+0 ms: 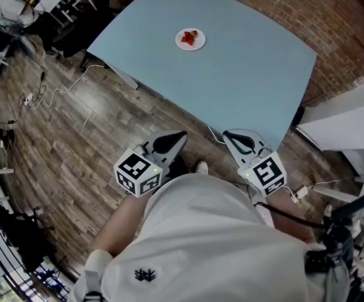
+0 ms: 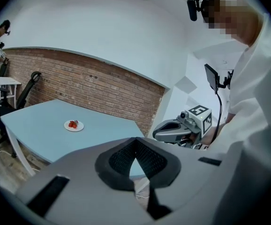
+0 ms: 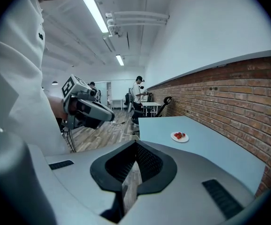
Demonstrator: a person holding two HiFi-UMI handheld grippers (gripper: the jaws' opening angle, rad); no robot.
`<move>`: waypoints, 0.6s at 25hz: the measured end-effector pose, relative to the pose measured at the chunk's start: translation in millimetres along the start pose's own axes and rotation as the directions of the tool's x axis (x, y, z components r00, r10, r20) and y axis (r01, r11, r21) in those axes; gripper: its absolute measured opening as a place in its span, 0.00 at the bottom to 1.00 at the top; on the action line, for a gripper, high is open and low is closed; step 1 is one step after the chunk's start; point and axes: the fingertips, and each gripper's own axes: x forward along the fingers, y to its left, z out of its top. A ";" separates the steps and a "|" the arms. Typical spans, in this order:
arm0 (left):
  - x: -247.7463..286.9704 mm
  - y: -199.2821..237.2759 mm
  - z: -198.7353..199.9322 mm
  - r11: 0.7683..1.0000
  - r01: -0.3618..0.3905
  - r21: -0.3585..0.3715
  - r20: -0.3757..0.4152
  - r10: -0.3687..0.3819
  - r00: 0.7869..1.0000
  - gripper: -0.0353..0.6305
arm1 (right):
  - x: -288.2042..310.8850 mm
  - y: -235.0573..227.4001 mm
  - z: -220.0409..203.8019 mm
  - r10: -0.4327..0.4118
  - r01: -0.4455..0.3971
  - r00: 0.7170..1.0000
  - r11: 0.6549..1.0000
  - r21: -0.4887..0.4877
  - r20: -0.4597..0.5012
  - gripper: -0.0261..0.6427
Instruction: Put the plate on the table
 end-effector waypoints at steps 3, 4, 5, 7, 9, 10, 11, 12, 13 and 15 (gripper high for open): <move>-4.5 4.2 -5.2 1.000 -0.009 -0.010 0.004 0.009 1.000 0.06 | 2.2 5.4 -0.3 0.007 -0.007 1.000 1.000 -0.009 -0.006 0.05; -6.1 5.3 -6.7 1.000 -0.010 -0.012 0.004 0.010 1.000 0.06 | 2.5 7.8 -0.5 0.008 -0.008 1.000 1.000 -0.013 -0.013 0.05; -8.5 6.0 -8.0 1.000 -0.010 -0.015 0.005 0.010 1.000 0.06 | 3.1 10.8 -0.3 0.010 -0.010 1.000 1.000 -0.016 -0.021 0.05; -16.1 8.0 -9.1 1.000 -0.013 -0.016 0.007 0.013 1.000 0.06 | 6.7 17.5 2.0 0.013 -0.013 0.999 1.000 -0.023 -0.031 0.05; -22.1 10.7 -9.4 1.000 -0.023 -0.016 0.012 0.023 1.000 0.06 | 12.0 21.9 4.7 0.022 -0.022 0.999 0.999 -0.029 -0.029 0.05; -22.5 10.5 -10.4 0.999 -0.027 -0.019 0.014 0.028 1.000 0.06 | 13.1 22.8 4.9 0.027 -0.028 0.999 0.999 -0.033 -0.027 0.05; -21.7 9.2 -12.1 0.999 -0.029 -0.022 0.014 0.029 0.999 0.06 | 13.1 23.2 4.4 0.030 -0.031 0.999 0.999 -0.035 -0.026 0.05; -20.6 7.5 -13.8 0.999 -0.028 -0.024 0.013 0.028 1.000 0.06 | 13.0 23.7 4.2 0.032 -0.032 0.999 0.999 -0.034 -0.023 0.05; -19.6 5.9 -14.7 0.999 -0.026 -0.022 0.010 0.026 1.000 0.06 | 12.9 24.1 4.4 0.032 -0.032 0.999 0.999 -0.032 -0.019 0.05; -18.2 3.6 -14.4 1.000 -0.023 -0.016 0.007 0.023 1.000 0.06 | 12.4 25.1 6.0 0.032 -0.032 0.999 0.999 -0.030 -0.013 0.05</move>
